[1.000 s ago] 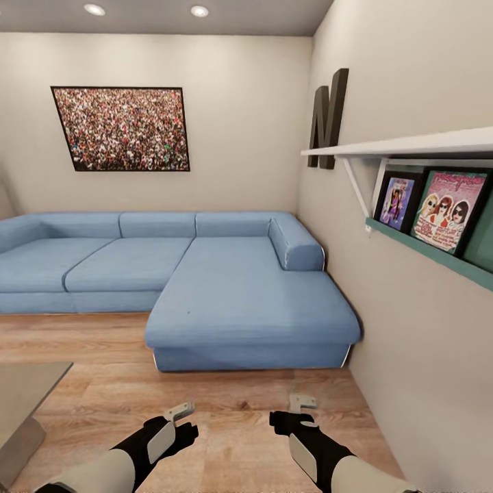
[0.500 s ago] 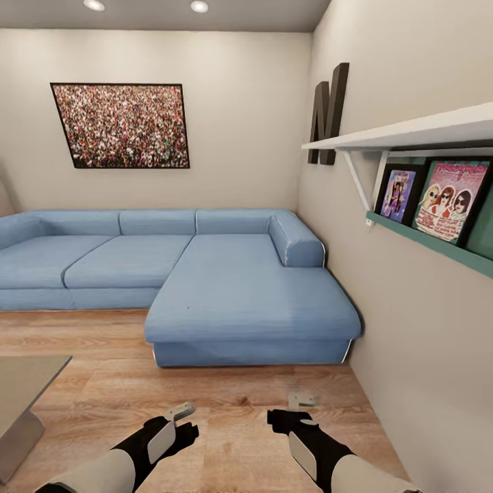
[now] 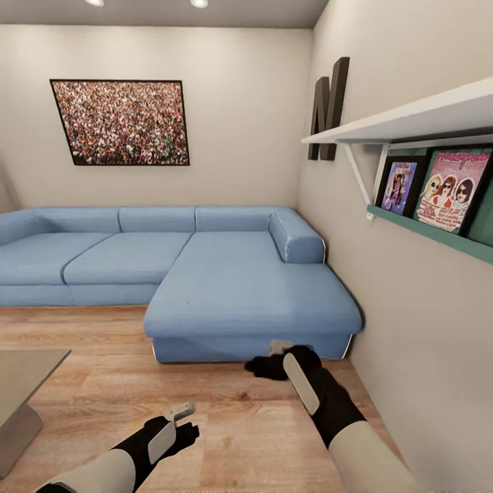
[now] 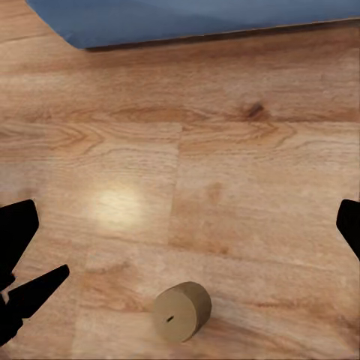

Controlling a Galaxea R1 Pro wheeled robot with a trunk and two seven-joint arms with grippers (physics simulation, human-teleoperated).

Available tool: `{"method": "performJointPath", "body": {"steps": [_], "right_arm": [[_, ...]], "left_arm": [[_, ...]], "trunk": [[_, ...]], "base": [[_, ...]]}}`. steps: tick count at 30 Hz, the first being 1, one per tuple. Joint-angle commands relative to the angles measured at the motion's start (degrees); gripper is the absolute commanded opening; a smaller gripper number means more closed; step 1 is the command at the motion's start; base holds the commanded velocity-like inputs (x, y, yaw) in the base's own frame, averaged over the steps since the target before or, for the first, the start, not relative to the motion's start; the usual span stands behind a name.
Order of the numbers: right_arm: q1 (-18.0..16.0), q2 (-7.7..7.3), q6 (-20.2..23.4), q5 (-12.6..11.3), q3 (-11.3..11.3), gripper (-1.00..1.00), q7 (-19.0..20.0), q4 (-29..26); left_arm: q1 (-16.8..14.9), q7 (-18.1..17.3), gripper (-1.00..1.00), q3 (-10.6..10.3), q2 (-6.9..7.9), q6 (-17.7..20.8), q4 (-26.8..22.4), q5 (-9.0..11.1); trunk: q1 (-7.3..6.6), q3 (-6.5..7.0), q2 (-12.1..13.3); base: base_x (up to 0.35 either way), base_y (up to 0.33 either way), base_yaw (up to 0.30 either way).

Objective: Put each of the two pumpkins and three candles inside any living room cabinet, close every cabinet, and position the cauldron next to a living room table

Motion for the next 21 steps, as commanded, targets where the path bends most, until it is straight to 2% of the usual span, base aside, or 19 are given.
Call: {"method": "performJointPath", "body": {"steps": [1, 3, 7, 16, 18, 21], "right_arm": [[0.0, -0.04, 1.6, -0.6, -0.8, 1.0, -0.6, -0.6], [0.0, -0.41, 3.1, -0.7, -1.9, 1.0, -0.6, -1.2], [0.0, -1.0, 4.0, -0.8, -2.6, 1.0, -0.5, -1.5], [0.0, -1.04, 4.2, -0.8, -2.7, 1.0, -0.5, -1.6], [0.0, -1.08, 4.2, -0.8, -2.7, 1.0, -0.5, -1.6], [0.0, -1.19, 4.2, -0.8, -2.7, 1.0, -0.4, -1.6]], "left_arm": [[0.0, 0.4, 1.0, -0.5, 0.03, 0.2, -0.1, 0.6], [0.0, 0.4, 1.0, -0.5, -0.02, 0.3, -0.1, 0.6], [0.0, 0.4, 1.0, -0.5, -0.49, 0.2, -0.1, 0.6], [0.0, 0.4, 1.0, -0.5, -1.57, 0.2, 0.0, 0.6], [0.0, 0.4, 1.0, -0.5, -2.38, 0.1, 0.4, 0.5], [0.0, 0.4, 1.0, -0.7, -2.77, 0.1, 0.8, 0.5]], "trunk": [[0.22, -0.24, -0.4], [0.66, -0.6, -1.2], [1.53, -1.32, -2.8], [3.51, -2.94, -6.5], [3.95, -3.3, -7.3], [4.61, -3.83, -8.5]], "base": [[0.0, 0.0, 0.0], [0.0, 0.0, 0.0], [0.0, 0.0, 0.0], [0.0, 0.0, 0.0], [0.0, 0.0, 0.0], [0.0, 0.0, 0.0]]}}
